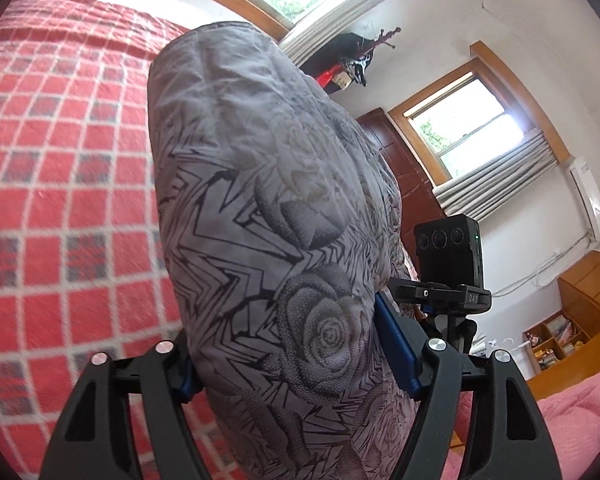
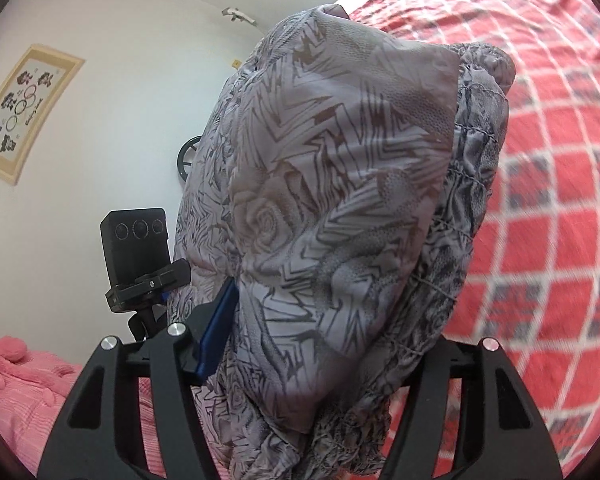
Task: Fold large clothes
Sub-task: 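Lift the bundle with both grippers and flip it over onto itself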
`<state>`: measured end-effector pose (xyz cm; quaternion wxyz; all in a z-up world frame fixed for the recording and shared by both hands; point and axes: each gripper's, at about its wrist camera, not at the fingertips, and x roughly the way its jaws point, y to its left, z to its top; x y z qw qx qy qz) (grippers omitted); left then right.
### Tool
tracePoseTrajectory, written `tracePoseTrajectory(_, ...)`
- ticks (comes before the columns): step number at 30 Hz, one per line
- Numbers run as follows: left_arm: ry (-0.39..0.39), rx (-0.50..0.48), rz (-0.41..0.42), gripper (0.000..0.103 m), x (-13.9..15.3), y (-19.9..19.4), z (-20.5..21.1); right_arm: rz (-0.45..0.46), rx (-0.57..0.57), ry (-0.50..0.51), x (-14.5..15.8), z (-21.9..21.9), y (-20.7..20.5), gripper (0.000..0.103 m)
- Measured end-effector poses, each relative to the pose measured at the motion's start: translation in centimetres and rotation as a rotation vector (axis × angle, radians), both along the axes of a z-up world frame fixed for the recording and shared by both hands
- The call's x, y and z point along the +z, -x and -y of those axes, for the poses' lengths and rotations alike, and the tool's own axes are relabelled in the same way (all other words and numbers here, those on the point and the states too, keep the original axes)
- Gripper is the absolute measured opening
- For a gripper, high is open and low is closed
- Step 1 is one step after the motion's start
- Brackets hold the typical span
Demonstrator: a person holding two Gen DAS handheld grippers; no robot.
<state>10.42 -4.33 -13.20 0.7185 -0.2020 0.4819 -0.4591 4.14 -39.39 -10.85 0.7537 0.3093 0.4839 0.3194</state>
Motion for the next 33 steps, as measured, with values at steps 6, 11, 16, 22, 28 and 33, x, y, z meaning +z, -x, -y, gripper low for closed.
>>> tracePoseTrajectory(6, -0.002, 0.036, 0.023, 0.073, 0.0, -2.6, -3.4, 0.011, 0.053, 0.014, 0.7, -3.6, -3.4, 0.062)
tracePoseTrajectory(11, -0.007, 0.068, 0.037, 0.073, -0.7, -6.2, -6.2, 0.019, 0.087, 0.033, 0.7, -6.7, -6.2, 0.062)
tracePoseTrajectory(16, -0.012, 0.085, 0.033, 0.073, -1.8, -9.5, -8.1, 0.001, 0.097, 0.038, -0.3, -8.3, -8.8, 0.062)
tracePoseTrajectory(22, -0.006, 0.088, -0.008, 0.073, -4.3, -12.7, -8.9, -0.043, 0.101, 0.052, -1.1, -8.9, -9.7, 0.062)
tracePoseTrajectory(28, 0.002, 0.095, -0.087, 0.073, -8.6, -15.7, -9.7, -0.116, 0.096, 0.068, -3.3, -9.9, -10.3, 0.062)
tracePoseTrajectory(33, 0.005, 0.113, -0.155, 0.076, -11.7, -16.4, -10.0, -0.168, 0.088, 0.035, -6.0, -10.3, -9.7, 0.066)
